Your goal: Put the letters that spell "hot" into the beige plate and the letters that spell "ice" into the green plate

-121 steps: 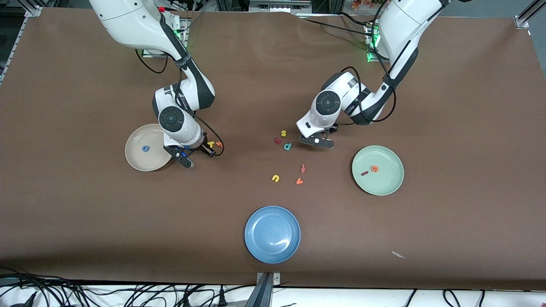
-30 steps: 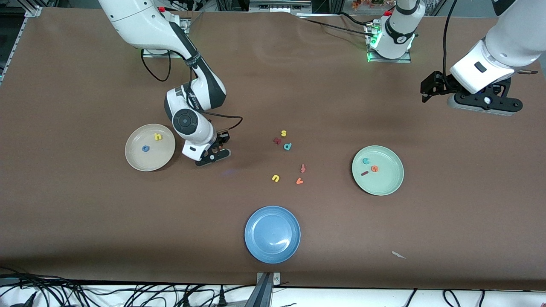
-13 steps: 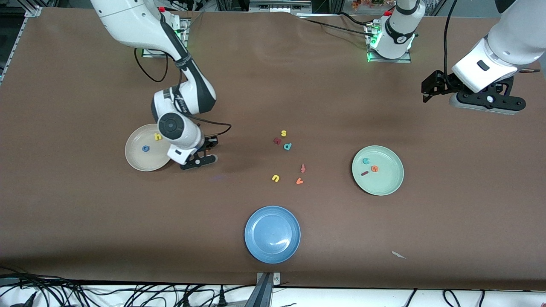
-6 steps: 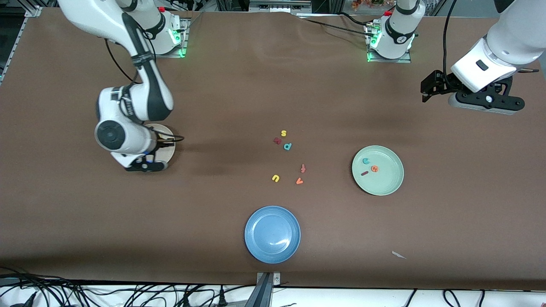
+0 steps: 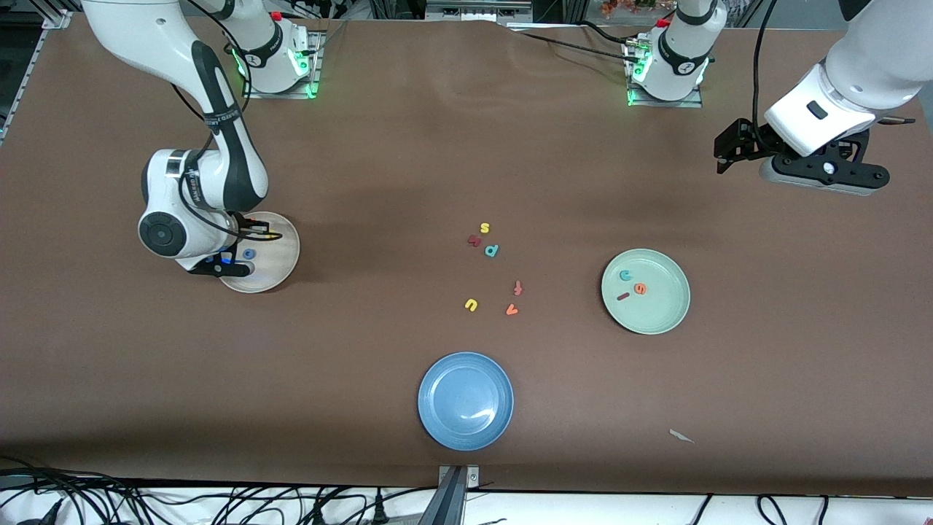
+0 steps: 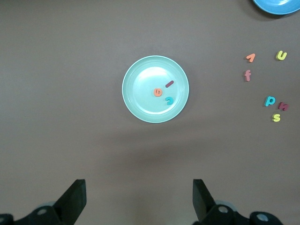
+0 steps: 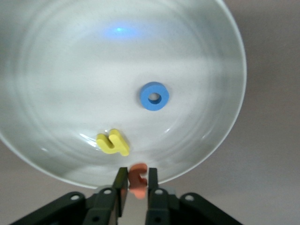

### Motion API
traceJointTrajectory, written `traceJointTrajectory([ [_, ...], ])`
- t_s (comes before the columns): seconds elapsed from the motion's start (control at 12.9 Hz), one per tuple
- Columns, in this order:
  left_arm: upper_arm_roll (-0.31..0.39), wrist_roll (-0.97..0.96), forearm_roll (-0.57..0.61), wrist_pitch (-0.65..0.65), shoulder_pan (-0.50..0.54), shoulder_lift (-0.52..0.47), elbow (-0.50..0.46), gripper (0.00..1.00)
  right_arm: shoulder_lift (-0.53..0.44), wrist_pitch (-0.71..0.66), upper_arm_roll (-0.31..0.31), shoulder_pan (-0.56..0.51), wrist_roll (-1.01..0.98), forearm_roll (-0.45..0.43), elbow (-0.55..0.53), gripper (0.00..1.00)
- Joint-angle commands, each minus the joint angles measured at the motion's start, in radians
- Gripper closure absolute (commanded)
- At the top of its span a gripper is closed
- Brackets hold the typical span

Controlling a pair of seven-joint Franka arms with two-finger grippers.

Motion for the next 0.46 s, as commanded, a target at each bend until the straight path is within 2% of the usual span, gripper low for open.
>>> traceJointTrajectory([
  [0.0, 0.007, -0.007, -0.057, -0.020, 0.002, 0.009, 0.026, 0.00, -0.019, 0.010, -0.017, 0.001, -0.027, 0.001, 0.007, 0.25],
  [0.08, 0.007, -0.007, -0.056, -0.019, 0.001, 0.010, 0.026, 0.00, -0.021, 0.003, -0.031, 0.001, -0.018, 0.001, 0.043, 0.01],
  [0.23, 0.007, -0.007, -0.053, -0.017, -0.004, 0.020, 0.026, 0.00, -0.036, -0.093, -0.057, 0.001, -0.018, 0.004, 0.159, 0.01],
  [0.39, 0.007, -0.007, -0.056, -0.017, -0.002, 0.020, 0.026, 0.00, -0.032, -0.288, -0.071, -0.003, -0.001, 0.009, 0.356, 0.01],
])
